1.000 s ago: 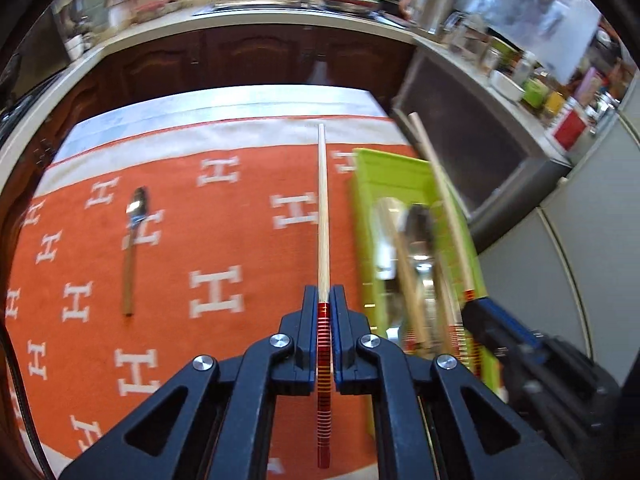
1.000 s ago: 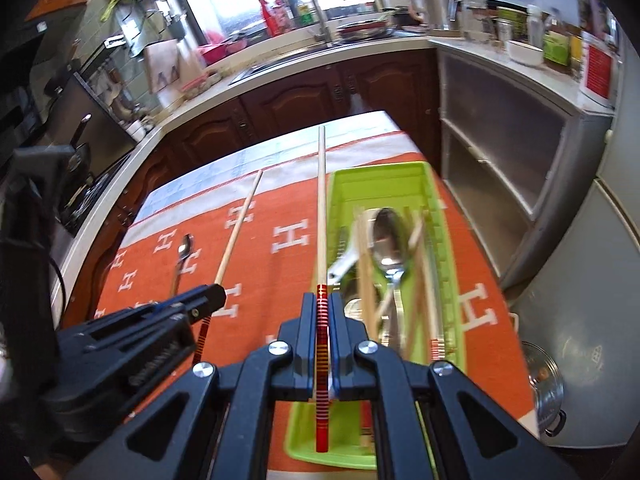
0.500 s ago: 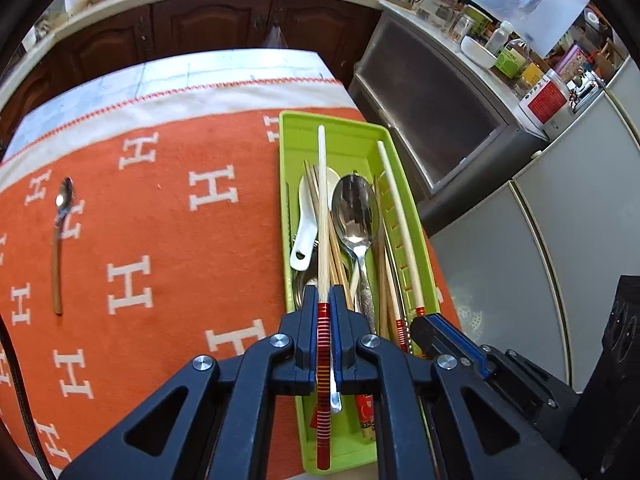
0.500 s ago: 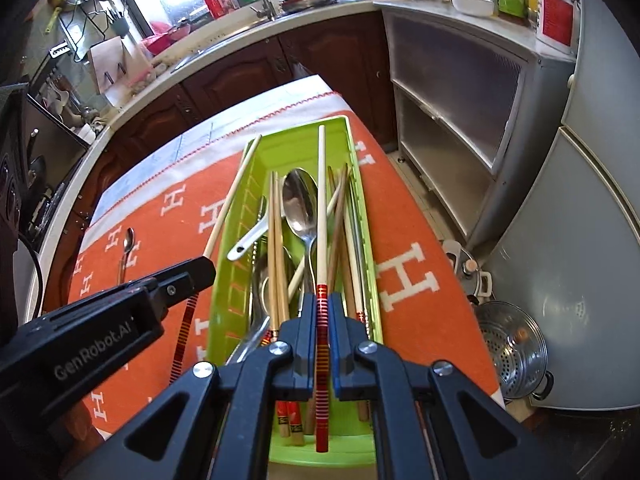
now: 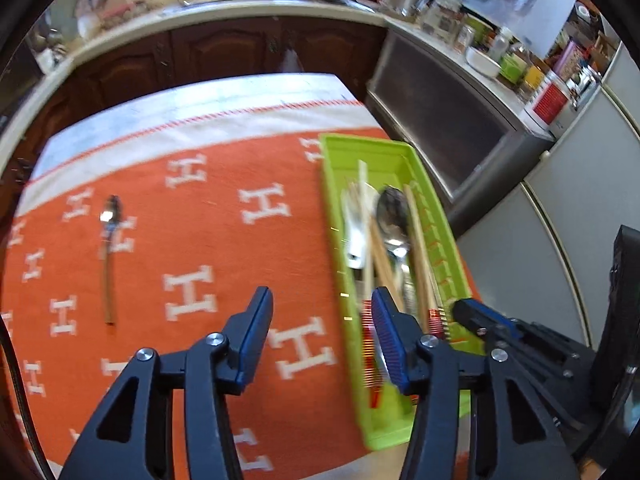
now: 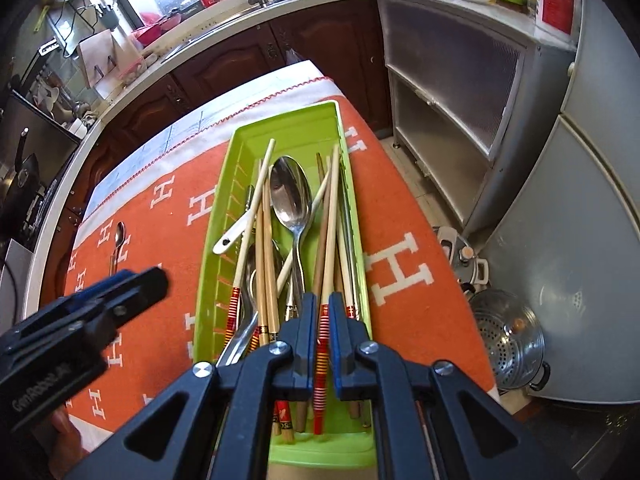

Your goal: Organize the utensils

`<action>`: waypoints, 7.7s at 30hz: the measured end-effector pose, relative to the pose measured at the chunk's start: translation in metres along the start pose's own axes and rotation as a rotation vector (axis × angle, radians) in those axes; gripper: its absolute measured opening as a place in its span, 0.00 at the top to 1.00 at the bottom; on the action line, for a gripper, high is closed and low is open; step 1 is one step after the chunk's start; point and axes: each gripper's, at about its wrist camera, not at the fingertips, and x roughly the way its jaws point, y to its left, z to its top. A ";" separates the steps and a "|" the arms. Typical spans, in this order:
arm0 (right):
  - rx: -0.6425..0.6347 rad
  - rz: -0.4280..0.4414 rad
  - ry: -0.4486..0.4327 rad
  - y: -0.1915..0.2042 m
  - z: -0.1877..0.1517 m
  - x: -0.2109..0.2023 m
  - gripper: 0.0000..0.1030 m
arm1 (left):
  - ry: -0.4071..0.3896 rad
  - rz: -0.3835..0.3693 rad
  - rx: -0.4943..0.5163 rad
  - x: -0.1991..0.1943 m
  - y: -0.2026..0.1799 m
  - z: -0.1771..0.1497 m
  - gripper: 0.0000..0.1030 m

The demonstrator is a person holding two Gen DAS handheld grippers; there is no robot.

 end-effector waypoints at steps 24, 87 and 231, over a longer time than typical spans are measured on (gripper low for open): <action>-0.249 0.179 0.022 0.144 0.007 -0.004 0.94 | -0.206 0.358 -0.186 -0.075 0.153 -0.027 0.31; -0.269 0.338 0.072 0.236 0.016 0.069 0.93 | -0.137 0.511 -0.316 -0.069 0.258 -0.058 0.30; -0.013 0.018 0.128 0.000 0.030 0.041 0.93 | 0.024 0.282 -0.107 0.002 0.108 -0.052 0.04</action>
